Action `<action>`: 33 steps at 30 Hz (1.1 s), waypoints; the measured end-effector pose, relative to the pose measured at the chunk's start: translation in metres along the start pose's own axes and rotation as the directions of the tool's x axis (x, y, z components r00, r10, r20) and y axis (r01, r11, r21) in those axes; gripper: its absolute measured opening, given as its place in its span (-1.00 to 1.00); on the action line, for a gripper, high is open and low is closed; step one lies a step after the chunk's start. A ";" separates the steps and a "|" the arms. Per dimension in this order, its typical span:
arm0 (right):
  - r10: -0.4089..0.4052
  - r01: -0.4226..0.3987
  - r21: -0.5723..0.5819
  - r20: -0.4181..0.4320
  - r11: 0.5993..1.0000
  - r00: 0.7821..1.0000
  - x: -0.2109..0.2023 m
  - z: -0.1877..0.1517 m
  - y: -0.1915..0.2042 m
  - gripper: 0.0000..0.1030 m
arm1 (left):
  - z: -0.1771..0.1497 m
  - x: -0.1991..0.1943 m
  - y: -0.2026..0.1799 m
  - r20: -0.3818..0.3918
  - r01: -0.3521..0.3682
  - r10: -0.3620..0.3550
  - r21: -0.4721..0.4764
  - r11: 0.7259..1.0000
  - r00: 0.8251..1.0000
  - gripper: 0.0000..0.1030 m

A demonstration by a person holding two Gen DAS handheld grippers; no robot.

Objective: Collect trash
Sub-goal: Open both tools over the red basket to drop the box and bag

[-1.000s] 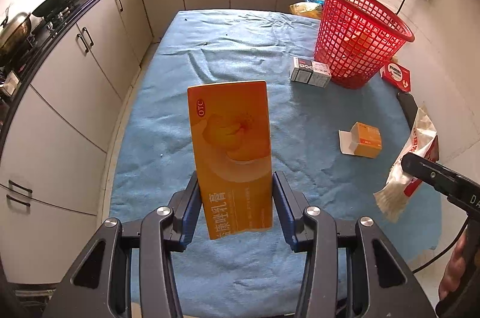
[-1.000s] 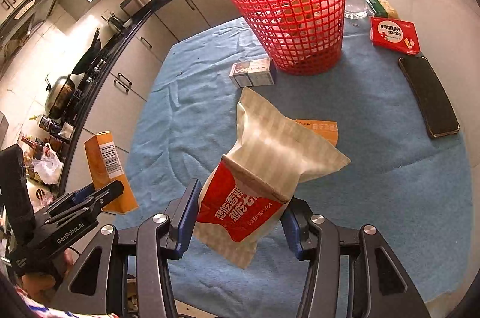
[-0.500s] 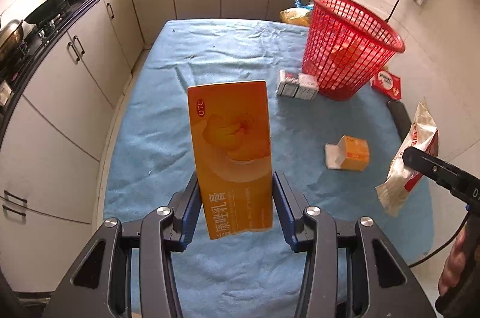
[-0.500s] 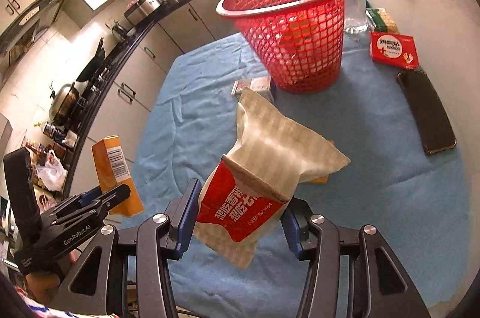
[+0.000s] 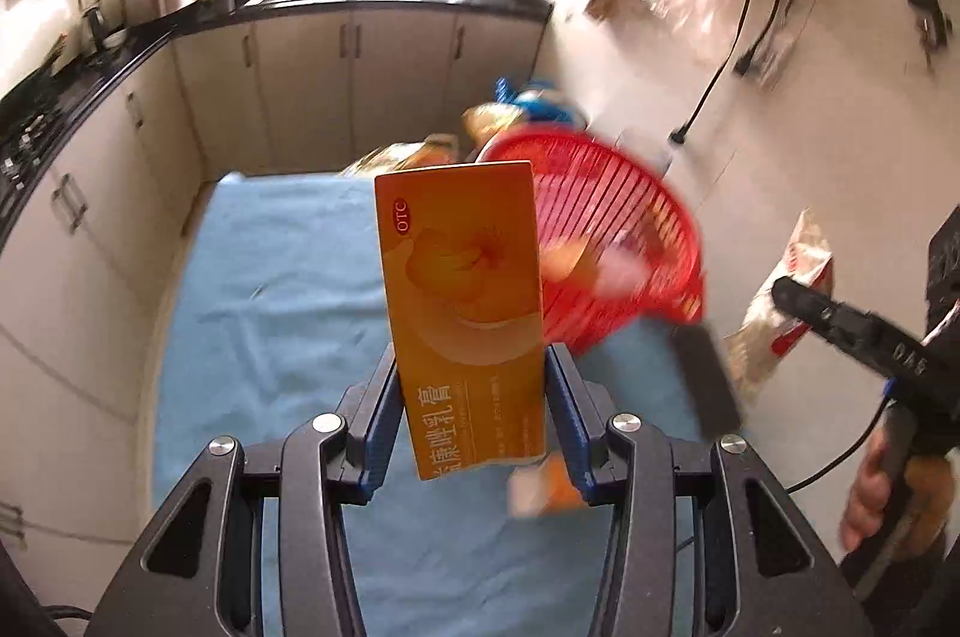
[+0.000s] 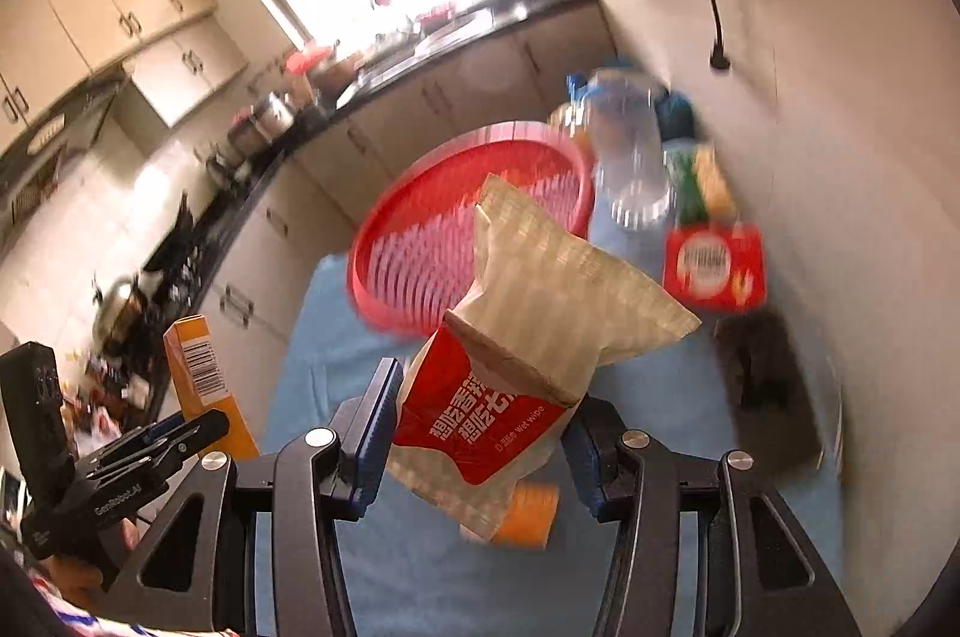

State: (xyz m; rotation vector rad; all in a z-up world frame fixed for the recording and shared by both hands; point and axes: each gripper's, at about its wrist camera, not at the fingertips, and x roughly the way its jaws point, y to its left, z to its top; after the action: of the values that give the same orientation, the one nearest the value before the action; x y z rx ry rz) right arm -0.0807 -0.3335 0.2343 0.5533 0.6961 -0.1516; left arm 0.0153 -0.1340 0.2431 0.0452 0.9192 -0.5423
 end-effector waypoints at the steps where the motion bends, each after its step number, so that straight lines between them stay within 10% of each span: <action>1: 0.002 -0.002 -0.002 0.018 1.000 1.000 0.000 0.011 0.000 0.05 | 0.017 0.007 -0.007 0.014 0.018 -0.018 -0.003 1.000 1.000 -0.13; 17: 0.030 -0.030 -0.053 0.010 0.998 0.999 0.105 0.102 -0.023 0.09 | 0.102 0.115 -0.045 0.004 0.023 -0.023 -0.015 1.000 1.000 -0.08; 33: 0.025 -0.024 -0.032 0.035 0.999 0.999 0.085 0.090 -0.029 0.44 | 0.058 0.041 0.001 0.109 -0.015 0.024 -0.083 0.996 0.994 0.20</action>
State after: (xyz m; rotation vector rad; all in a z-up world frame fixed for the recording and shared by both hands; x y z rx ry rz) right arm 0.0267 -0.4020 0.2237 0.5277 0.6563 -0.1267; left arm 0.0786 -0.1659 0.2475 -0.0488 0.8319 -0.4835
